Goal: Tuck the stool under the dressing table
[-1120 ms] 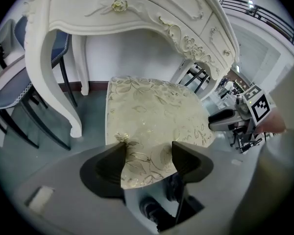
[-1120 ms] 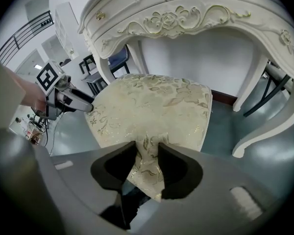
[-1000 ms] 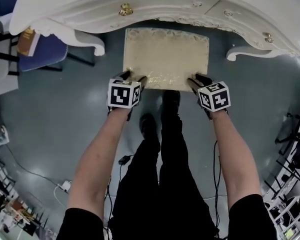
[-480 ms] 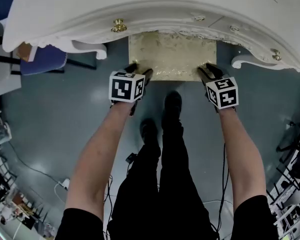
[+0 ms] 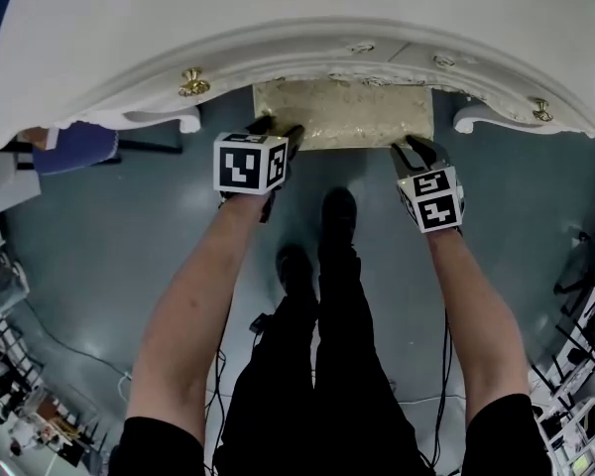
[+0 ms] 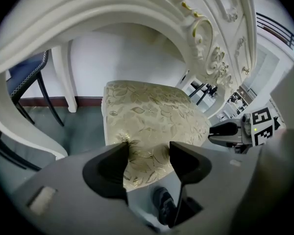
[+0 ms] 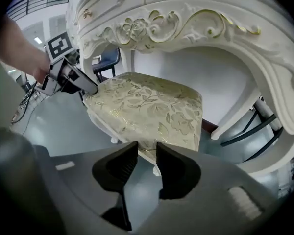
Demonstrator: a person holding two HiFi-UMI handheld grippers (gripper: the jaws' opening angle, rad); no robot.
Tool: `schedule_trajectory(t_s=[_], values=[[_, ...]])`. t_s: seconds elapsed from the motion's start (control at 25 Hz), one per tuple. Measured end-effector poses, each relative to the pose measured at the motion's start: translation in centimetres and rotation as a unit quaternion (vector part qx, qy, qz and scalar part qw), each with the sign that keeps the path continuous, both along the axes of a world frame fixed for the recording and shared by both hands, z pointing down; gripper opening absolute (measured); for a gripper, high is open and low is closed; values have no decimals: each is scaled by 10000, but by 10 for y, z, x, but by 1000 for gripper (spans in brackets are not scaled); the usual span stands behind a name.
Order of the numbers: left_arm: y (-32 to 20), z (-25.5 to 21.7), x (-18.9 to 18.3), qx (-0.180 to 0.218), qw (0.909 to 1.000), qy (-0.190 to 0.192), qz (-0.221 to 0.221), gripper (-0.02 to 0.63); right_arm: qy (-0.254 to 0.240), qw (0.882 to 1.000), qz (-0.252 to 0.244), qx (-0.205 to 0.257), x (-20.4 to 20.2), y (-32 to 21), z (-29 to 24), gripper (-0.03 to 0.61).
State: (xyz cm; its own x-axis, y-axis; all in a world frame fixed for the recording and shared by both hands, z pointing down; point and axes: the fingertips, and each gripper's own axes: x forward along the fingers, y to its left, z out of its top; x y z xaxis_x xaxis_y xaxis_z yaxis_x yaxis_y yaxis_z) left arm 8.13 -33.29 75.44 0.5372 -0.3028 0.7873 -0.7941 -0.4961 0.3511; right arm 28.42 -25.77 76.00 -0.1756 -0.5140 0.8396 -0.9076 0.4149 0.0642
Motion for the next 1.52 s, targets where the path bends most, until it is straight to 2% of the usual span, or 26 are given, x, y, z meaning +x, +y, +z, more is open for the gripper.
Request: schedule_trajectory(t_s=[0.16,0.28,0.44,0.64,0.72,0.8,0.92,1.08,1.32,1.4,1.52], values=[[-26,-8,5,255,9996,72,45,269,-27,9999,-13,115,7,-21,-1,121],[-28,-19,-9,582,9981,-41,-189,242,-78,9999,-109,-38,6,-27,1,121],[3,-9,-36,444,9962,-179,-729,235,-158,9995,-217,-153,5,-26,3,120],[19,9,-25,483,9965,-662,-175,239,-184,9994,-202,-208,7,-29,5,118],[11,10,-26,486,9955,-767,-273,193,-215,9994,-211,-147,5,-30,5,117],[3,9,-28,570,9947,-784,-346,190,-270,9994,-179,-77,4,-34,4,117],[-8,10,-29,723,9935,-857,-173,192,-298,9995,-105,28,3,-41,4,116],[-22,9,-30,697,9942,-778,-271,190,-411,9990,-152,89,0,-48,2,114],[-39,6,-30,1017,9907,-816,-377,190,-505,9976,-436,206,0,-61,3,101],[-37,4,-27,997,9923,-656,-342,202,-448,9974,-481,286,3,-66,3,100],[-16,3,-21,706,9969,-297,-196,183,-379,9977,-465,326,8,-74,5,100]])
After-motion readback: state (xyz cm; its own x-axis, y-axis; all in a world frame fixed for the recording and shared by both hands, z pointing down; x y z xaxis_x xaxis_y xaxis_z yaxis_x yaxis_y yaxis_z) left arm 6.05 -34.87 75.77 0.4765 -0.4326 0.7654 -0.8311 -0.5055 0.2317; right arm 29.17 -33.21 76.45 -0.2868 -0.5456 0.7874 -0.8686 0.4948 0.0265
